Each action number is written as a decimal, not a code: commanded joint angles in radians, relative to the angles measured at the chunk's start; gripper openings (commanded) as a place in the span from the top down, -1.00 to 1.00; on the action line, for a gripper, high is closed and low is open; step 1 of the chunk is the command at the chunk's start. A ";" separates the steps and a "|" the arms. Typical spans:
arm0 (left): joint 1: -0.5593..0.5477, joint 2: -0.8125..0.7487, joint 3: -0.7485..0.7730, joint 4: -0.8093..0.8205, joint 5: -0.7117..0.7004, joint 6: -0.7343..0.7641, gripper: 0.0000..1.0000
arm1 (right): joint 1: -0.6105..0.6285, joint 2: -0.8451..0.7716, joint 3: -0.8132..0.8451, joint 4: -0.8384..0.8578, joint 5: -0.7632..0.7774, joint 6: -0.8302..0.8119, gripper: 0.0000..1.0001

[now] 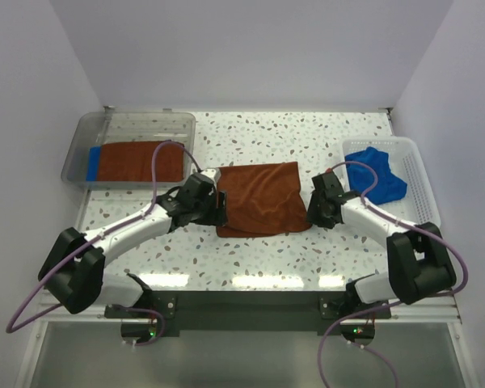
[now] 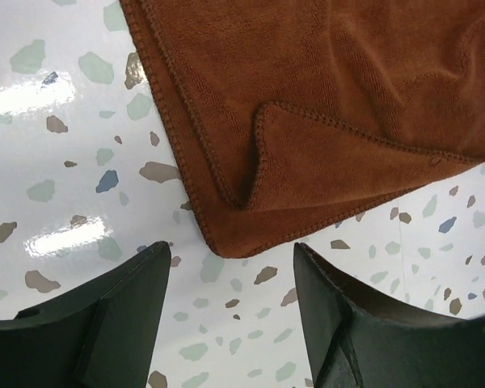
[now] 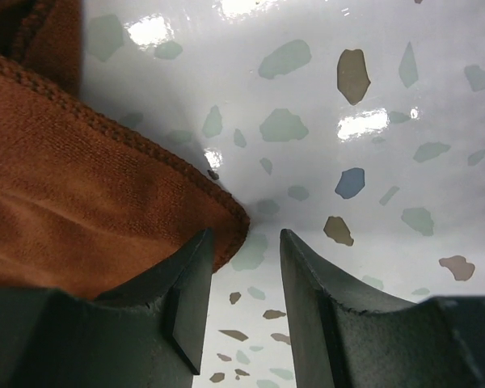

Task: Fold and stack the towels
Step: Fold the towel

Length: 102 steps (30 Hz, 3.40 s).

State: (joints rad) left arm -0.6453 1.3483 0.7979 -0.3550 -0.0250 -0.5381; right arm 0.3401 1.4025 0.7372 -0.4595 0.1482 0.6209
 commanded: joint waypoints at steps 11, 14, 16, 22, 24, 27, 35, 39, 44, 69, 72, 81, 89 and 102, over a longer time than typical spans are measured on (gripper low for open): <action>-0.022 0.032 0.001 0.085 -0.078 -0.184 -0.34 | -0.004 0.067 -0.044 0.131 0.016 0.013 0.48; -0.027 0.054 0.009 0.079 -0.099 -0.226 -0.33 | -0.006 0.050 -0.048 0.114 0.002 -0.001 0.78; -0.031 0.060 0.020 0.073 -0.111 -0.258 -0.32 | -0.004 0.017 -0.044 0.098 0.002 -0.010 1.00; -0.039 0.112 0.072 0.045 -0.141 -0.339 -0.26 | -0.004 -0.101 -0.055 0.019 0.014 -0.046 1.00; -0.043 0.129 0.093 0.042 -0.144 -0.349 -0.25 | -0.001 -0.125 -0.067 0.013 -0.002 -0.055 1.00; -0.054 0.182 0.147 0.031 -0.150 -0.332 -0.20 | -0.003 -0.149 -0.091 0.036 -0.041 -0.070 1.00; -0.085 0.367 0.319 -0.045 -0.161 -0.206 -0.07 | -0.003 -0.139 -0.107 0.081 -0.084 -0.112 1.00; -0.086 0.422 0.353 -0.076 -0.181 -0.174 0.02 | -0.003 -0.138 -0.113 0.088 -0.104 -0.121 1.00; -0.090 0.457 0.380 -0.107 -0.191 -0.151 0.06 | -0.003 -0.145 -0.121 0.097 -0.102 -0.127 1.00; -0.192 0.128 0.112 0.008 -0.044 0.030 0.82 | -0.003 -0.191 -0.121 0.061 -0.099 -0.121 1.00; -0.240 0.089 0.017 0.021 -0.020 0.047 0.68 | -0.003 -0.194 -0.127 0.064 -0.107 -0.116 1.00; -0.280 -0.042 -0.143 -0.033 -0.053 -0.146 0.21 | -0.003 -0.203 -0.130 0.074 -0.130 -0.124 1.00; -0.281 -0.087 -0.077 -0.142 -0.116 -0.482 -0.47 | -0.003 -0.215 -0.130 0.081 -0.145 -0.125 1.00; -0.309 0.080 -0.042 -0.116 -0.154 -0.655 0.05 | -0.003 -0.221 -0.133 0.093 -0.145 -0.118 1.00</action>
State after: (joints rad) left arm -0.9497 1.4223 0.7208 -0.4870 -0.1303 -1.1172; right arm 0.3389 1.2030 0.6128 -0.3954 0.0082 0.5098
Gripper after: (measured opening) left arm 0.485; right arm 0.010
